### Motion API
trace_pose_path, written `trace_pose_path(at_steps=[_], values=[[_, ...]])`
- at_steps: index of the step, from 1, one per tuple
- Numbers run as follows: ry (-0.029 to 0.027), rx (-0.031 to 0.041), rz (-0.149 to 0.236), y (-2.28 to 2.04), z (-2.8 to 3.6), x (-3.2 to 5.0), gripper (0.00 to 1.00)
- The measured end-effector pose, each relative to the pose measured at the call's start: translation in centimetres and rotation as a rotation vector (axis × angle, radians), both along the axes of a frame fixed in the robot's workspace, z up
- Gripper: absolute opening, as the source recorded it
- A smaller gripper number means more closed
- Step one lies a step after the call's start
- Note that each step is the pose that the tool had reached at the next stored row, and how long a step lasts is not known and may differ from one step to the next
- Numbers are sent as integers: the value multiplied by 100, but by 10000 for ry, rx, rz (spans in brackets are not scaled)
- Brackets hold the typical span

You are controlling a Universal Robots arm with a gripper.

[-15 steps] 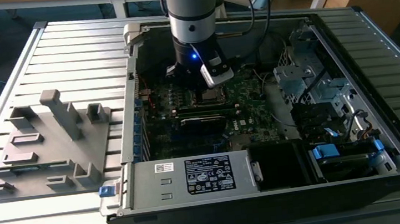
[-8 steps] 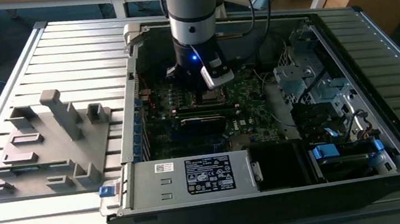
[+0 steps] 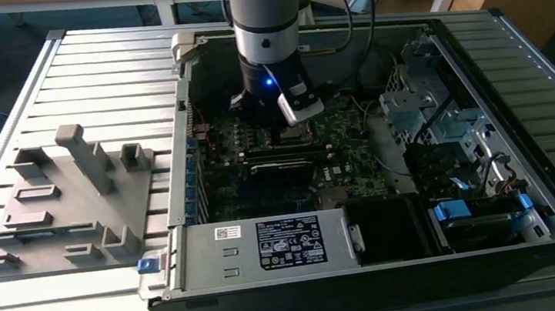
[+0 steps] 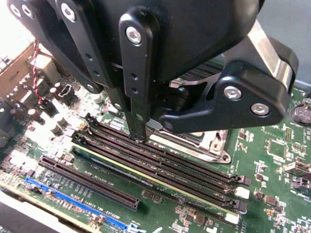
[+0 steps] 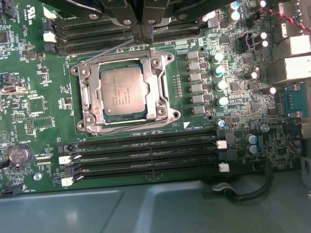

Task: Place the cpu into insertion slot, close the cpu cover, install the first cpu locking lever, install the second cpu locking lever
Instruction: 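Install the second cpu locking lever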

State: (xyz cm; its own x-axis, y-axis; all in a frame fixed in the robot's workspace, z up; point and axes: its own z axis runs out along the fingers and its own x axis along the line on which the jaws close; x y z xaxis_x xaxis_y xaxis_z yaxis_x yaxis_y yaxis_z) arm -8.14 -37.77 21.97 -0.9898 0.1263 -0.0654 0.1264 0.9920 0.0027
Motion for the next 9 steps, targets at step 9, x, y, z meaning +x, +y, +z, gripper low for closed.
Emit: trace_pose_path(at_steps=[9], values=[[-1, 2, -26, 0, -29, -5, 11]])
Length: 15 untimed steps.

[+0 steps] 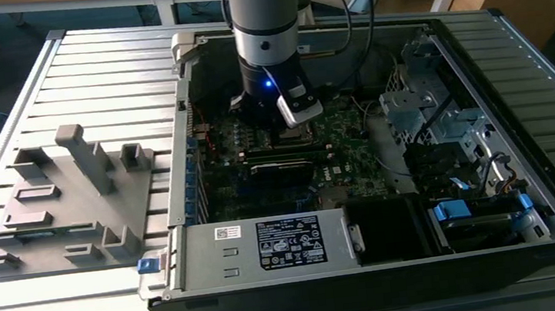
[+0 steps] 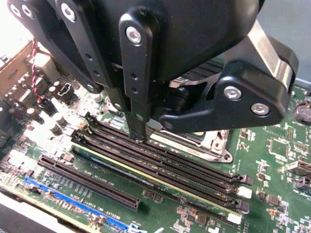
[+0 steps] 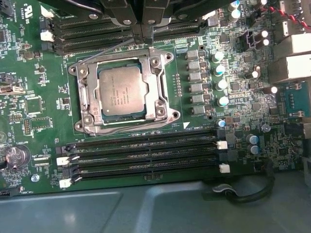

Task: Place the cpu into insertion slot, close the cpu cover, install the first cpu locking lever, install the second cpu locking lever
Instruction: 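Install the second cpu locking lever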

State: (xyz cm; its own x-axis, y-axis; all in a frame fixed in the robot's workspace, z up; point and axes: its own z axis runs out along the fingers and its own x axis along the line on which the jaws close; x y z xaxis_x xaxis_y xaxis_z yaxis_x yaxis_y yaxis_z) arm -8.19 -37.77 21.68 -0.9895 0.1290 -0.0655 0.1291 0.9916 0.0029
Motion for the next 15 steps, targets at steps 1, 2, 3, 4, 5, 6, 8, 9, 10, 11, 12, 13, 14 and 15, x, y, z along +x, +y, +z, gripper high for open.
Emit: trace_pose_path(at_steps=[1, 2, 3, 4, 5, 6, 8, 9, 10, 11, 12, 13, 14, 15], values=[[1, -1, -2, 0, -4, -1, 11], [1, -2, -4, 0, -8, -2, 11], [1, -1, -7, 0, -13, -3, 11], [1, -1, -8, 0, -18, -4, 11], [1, -2, -10, 0, -23, -4, 11], [2, -2, -15, -1, -26, -5, 11], [2, -4, -19, -1, -28, -6, 11], [2, -3, -20, 0, -28, -7, 11], [2, -2, -19, 0, -29, -6, 11], [1, -1, -19, 0, -30, -6, 11], [1, -1, -20, 0, -29, -6, 11], [1, -1, -20, 0, -29, -7, 11], [0, 0, -19, 0, -32, -6, 11], [-1, 3, -20, 0, -36, -7, 11]])
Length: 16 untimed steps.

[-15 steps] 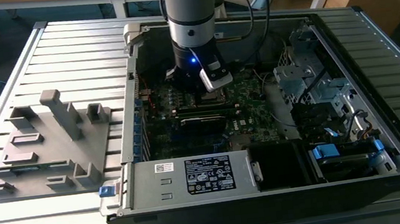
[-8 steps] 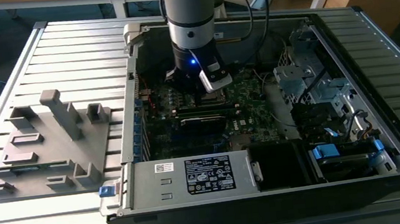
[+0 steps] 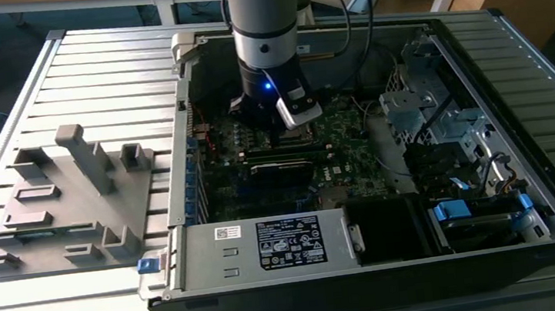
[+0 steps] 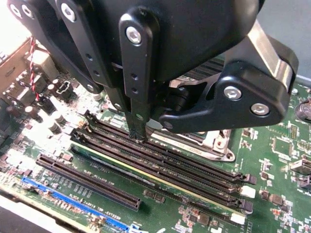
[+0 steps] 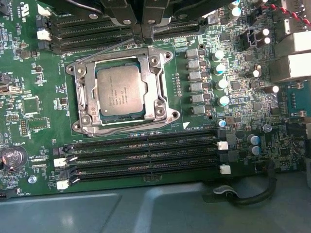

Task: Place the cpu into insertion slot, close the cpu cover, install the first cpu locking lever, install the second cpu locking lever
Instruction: 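Install the second cpu locking lever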

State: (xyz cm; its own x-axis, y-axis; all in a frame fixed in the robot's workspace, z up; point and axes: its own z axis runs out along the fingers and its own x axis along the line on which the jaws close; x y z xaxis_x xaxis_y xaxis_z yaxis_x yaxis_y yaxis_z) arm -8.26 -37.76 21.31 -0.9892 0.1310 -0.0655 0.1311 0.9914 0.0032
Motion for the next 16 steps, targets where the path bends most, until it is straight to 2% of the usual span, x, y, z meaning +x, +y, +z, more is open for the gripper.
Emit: trace_pose_path(at_steps=[16], values=[[2, -3, -55, 0, -36, -21, 11]])
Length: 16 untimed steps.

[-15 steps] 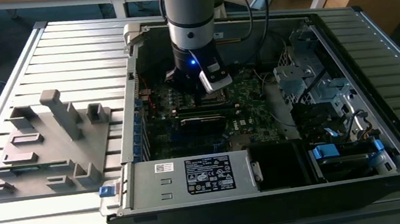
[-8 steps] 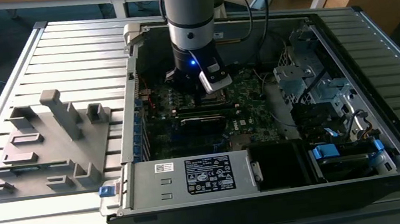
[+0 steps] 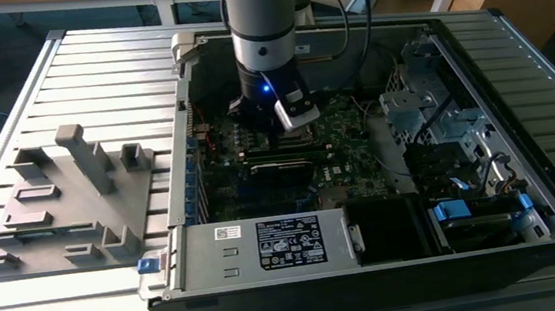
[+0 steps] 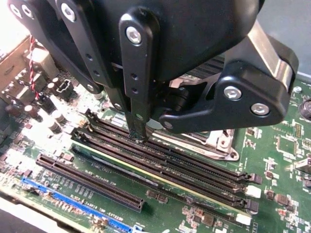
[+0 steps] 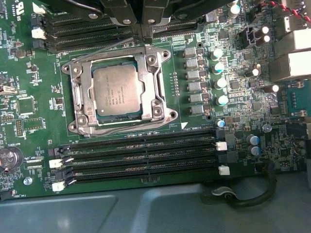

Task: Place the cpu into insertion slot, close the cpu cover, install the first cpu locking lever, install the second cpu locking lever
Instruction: 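Install the second cpu locking lever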

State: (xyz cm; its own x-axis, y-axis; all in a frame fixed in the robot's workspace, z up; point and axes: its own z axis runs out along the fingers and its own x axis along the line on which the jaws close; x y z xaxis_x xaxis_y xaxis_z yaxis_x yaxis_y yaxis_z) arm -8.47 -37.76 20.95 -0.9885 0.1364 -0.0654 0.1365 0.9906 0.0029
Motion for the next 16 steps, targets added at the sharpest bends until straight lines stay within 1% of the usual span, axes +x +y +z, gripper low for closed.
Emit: trace_pose_path(at_steps=[6, 10, 13, 15, 16], values=[[0, 0, -209, 1, -24, -1, 11], [0, -1, -466, 1, -37, -1, 11], [1, 0, -507, 1, -38, -1, 11], [0, 14, -507, 1, -41, -1, 11], [0, 39, -509, 1, -43, -2, 11]])
